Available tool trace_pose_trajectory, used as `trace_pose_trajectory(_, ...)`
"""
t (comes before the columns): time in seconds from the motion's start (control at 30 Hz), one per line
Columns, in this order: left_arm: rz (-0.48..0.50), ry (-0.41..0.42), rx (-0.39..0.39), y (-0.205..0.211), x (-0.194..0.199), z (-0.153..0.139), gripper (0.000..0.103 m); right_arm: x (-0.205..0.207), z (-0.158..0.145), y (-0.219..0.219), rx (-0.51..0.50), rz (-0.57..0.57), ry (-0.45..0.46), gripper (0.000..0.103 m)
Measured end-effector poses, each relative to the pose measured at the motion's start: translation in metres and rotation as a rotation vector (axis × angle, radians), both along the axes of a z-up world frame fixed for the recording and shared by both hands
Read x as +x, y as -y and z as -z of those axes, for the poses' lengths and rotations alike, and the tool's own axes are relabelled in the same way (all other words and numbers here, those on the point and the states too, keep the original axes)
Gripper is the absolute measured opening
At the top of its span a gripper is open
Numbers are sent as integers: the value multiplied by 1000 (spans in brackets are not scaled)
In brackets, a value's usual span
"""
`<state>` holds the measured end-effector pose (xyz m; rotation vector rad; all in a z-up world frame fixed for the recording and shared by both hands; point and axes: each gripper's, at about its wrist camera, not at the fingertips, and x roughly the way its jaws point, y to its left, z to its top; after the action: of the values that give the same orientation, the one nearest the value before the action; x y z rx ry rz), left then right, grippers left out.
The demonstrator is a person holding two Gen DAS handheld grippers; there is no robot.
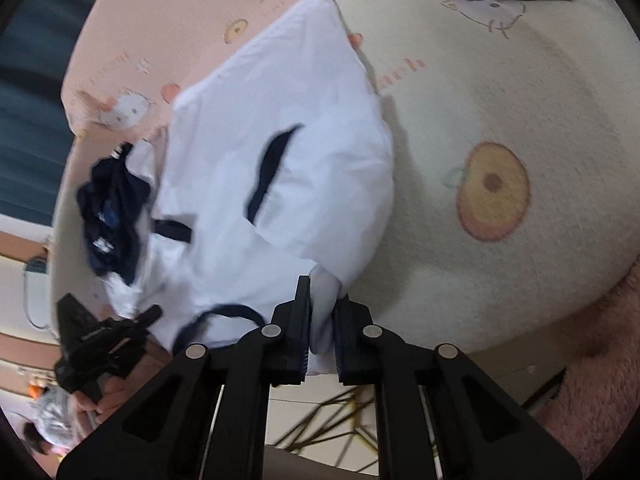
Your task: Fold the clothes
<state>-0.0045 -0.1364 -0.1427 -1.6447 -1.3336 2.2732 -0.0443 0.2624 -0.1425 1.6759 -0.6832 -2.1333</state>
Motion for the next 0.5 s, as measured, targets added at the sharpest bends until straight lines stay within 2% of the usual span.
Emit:
trace_pose_trajectory(0.1, 32, -32, 1, 5, -34, -18, 6, -24, -14, 4, -66, -15, -13, 8)
trace_pose_trajectory(0.27, 101, -94, -63, 12, -112, -48, 6, -90, -48, 6, -86, -23, -77, 9)
trace_pose_trajectory(0.4, 119, -87, -100, 18, -174, -41, 7, -146, -54, 17, -72, -10, -104, 9)
trace_pose_trajectory(0.5, 120, -58, -75, 26, -210, -17, 10, -183, -40, 17, -55, 23, -77, 11)
